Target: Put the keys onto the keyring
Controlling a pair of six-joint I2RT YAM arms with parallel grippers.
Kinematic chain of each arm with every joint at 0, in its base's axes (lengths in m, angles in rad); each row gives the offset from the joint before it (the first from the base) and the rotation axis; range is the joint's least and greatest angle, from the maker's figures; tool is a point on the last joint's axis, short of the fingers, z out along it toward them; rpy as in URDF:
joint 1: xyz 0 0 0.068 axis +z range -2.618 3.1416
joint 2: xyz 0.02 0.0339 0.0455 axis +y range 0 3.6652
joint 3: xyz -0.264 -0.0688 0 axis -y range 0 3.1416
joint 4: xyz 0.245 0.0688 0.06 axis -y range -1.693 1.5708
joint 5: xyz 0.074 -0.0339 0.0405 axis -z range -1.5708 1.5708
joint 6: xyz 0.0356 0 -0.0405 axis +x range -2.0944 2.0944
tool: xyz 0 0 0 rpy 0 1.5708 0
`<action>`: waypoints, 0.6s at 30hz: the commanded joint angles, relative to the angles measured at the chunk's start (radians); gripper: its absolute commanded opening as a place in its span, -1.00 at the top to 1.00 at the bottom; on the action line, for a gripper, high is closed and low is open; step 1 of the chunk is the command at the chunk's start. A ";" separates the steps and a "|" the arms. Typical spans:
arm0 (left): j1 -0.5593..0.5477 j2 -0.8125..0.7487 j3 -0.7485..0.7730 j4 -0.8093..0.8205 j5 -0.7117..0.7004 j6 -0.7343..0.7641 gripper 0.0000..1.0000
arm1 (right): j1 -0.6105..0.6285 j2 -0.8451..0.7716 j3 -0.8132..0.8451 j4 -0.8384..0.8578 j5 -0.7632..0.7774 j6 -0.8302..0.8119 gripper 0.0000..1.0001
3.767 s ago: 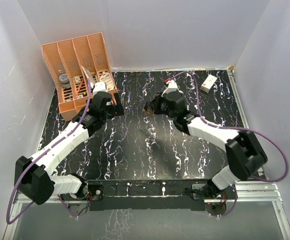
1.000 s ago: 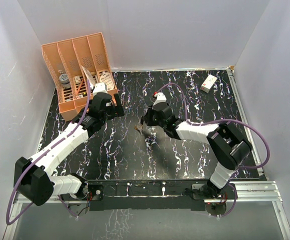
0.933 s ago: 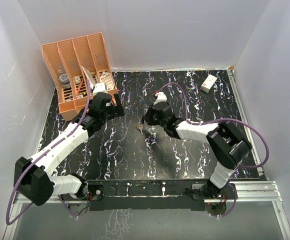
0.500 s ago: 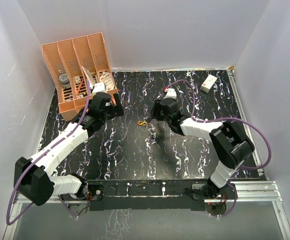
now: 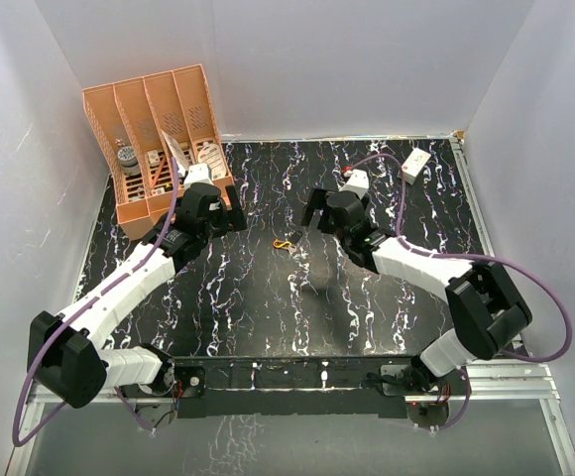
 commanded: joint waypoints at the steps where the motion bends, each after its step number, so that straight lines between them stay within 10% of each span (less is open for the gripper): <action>1: 0.008 -0.007 -0.008 0.019 0.009 0.008 -0.97 | 0.000 -0.081 -0.020 -0.037 0.146 0.046 -0.96; 18: 0.008 -0.083 -0.040 0.106 0.055 0.028 -0.97 | -0.031 -0.269 -0.106 -0.172 0.404 0.275 -0.97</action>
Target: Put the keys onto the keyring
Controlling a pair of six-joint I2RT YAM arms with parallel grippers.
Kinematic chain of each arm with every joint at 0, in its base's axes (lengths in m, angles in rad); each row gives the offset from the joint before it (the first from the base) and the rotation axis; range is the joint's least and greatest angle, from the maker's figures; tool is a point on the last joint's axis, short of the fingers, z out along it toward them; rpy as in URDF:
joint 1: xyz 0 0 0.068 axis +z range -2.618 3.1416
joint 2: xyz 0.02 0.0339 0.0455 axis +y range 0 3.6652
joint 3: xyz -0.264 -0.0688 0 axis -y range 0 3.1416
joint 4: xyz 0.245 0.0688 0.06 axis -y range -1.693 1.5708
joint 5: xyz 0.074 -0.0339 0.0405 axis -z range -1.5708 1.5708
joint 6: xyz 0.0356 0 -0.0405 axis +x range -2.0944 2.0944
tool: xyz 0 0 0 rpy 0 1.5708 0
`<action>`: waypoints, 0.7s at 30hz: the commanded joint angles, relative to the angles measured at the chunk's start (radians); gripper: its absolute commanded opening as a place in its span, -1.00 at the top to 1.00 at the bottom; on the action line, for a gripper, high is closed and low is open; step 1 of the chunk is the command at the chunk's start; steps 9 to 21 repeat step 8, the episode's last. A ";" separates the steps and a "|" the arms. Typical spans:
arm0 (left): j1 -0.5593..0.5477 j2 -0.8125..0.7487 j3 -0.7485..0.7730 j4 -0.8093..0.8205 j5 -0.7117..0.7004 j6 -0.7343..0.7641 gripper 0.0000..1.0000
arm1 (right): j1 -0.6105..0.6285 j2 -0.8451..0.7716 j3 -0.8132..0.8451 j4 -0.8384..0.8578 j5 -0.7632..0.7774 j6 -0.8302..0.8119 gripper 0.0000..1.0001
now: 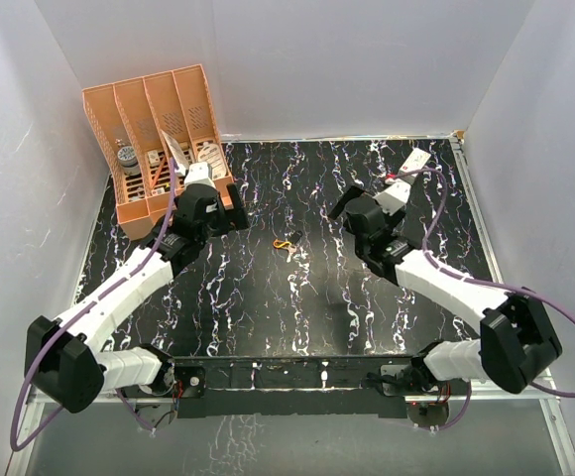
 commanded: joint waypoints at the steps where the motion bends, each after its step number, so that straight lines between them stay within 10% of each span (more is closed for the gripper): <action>1: 0.007 -0.069 -0.017 0.028 -0.004 0.015 -0.97 | -0.017 -0.079 -0.055 0.026 0.083 0.086 -0.96; 21: 0.007 -0.080 -0.034 0.047 0.009 0.011 -0.97 | -0.023 -0.115 -0.083 0.079 0.032 0.058 -0.96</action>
